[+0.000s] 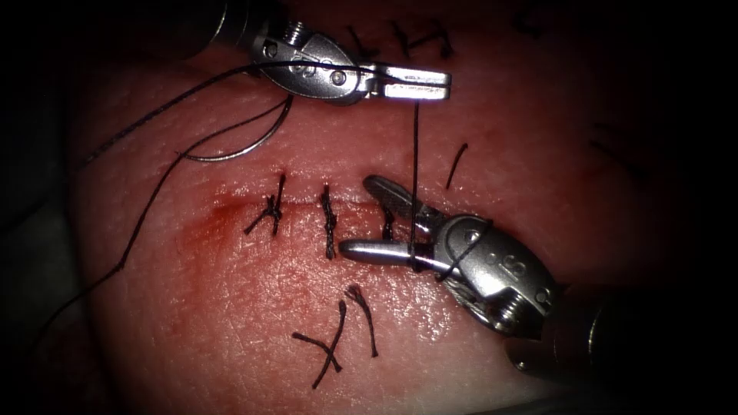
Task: Wound Closure
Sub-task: Loop suture twice counter-clockwise around the right gripper, then pick up suture tail
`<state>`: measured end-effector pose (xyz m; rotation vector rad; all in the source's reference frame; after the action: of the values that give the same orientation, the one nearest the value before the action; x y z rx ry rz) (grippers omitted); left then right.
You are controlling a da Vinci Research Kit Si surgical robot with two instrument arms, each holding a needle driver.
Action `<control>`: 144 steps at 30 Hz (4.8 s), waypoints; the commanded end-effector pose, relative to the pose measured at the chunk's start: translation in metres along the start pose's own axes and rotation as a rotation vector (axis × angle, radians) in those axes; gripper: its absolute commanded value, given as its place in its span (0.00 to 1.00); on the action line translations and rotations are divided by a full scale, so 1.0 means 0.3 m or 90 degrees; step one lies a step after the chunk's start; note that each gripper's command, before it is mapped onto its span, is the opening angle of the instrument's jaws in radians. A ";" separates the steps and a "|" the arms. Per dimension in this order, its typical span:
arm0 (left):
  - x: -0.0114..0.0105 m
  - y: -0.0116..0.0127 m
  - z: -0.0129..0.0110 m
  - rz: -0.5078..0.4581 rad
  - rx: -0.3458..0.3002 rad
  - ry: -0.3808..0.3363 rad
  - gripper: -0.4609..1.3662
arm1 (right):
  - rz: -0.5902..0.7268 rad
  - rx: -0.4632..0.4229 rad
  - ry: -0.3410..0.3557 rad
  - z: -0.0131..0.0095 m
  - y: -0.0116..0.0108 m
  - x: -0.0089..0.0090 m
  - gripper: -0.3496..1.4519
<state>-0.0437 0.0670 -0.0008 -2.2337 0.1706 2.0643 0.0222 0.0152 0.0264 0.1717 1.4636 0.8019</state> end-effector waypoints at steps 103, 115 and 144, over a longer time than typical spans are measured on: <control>-0.0061 0.0404 0.0102 0.168 0.050 -0.185 0.06 | 0.201 -0.485 -0.060 -0.0207 0.0265 -0.0127 0.63; -0.0061 0.0400 0.0098 0.171 0.049 -0.185 0.06 | 0.158 -0.473 -0.076 -0.0175 0.0297 -0.0128 0.61; -0.0054 0.0396 0.0079 0.173 0.046 -0.184 0.06 | 0.153 -0.467 -0.083 -0.0109 0.0331 -0.0138 0.43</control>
<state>-0.0479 0.0556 0.0007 -1.9306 0.5503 2.4380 0.0159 0.0189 0.0349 -0.1561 0.9590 1.4435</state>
